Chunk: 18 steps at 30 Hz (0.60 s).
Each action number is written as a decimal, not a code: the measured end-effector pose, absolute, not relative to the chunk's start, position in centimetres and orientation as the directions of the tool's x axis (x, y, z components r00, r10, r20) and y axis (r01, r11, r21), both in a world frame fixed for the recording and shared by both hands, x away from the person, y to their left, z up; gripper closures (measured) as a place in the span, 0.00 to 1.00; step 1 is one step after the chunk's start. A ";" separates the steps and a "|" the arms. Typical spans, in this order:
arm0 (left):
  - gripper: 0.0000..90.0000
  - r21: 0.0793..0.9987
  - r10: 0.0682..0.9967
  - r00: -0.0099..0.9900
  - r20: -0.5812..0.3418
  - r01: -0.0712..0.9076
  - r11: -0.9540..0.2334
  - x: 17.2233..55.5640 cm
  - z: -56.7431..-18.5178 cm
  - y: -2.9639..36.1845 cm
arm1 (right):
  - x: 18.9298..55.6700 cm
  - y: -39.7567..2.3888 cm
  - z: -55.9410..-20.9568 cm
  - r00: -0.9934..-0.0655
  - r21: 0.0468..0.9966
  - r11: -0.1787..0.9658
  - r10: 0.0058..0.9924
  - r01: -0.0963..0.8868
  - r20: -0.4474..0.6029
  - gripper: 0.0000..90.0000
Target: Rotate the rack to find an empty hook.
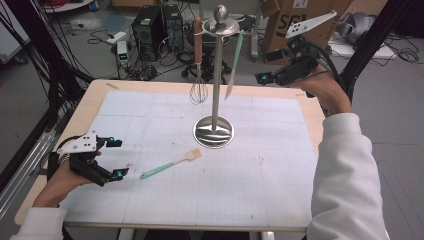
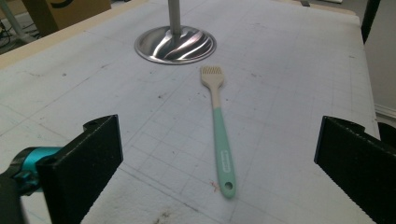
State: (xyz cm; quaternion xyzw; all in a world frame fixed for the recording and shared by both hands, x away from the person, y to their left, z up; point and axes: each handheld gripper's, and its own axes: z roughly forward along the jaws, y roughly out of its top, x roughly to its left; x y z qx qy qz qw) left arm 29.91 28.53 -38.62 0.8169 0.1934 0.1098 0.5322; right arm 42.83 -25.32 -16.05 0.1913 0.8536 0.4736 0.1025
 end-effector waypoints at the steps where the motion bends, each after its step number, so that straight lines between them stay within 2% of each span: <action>1: 0.02 0.912 0.433 0.901 -0.025 0.198 -0.359 29.9 -38.6 28.5 | 42.8 -25.4 -15.8 -0.904 0.850 0.472 0.427 0.234 0.012 0.00; 4: 0.02 0.913 0.432 0.901 -0.026 0.197 -0.357 29.9 -38.6 28.6 | 42.8 -25.5 -15.2 -0.898 0.858 0.454 0.439 0.242 0.021 0.01; 10: 0.02 0.913 0.426 0.904 -0.029 0.197 -0.356 29.9 -38.6 28.6 | 43.0 -25.8 -14.1 -0.894 0.861 0.454 0.449 0.230 0.002 0.09; 12: 0.02 0.914 0.421 0.907 -0.029 0.195 -0.357 29.9 -38.6 28.6 | 43.1 -25.9 -13.7 -0.893 0.862 0.452 0.449 0.230 0.003 0.17; 13: 0.02 0.914 0.419 0.908 -0.030 0.195 -0.357 29.9 -38.6 28.6 | 43.1 -25.9 -13.6 -0.893 0.864 0.450 0.449 0.228 0.001 0.18; 16: 0.02 0.916 0.416 0.909 -0.032 0.193 -0.351 29.9 -38.5 28.7 | 43.3 -25.9 -13.2 -0.899 0.857 0.460 0.437 0.233 0.010 0.28; 18: 0.02 0.918 0.419 0.907 -0.037 0.197 -0.345 29.9 -38.5 28.8 | 43.4 -26.0 -12.9 -0.901 0.855 0.461 0.434 0.237 0.015 0.41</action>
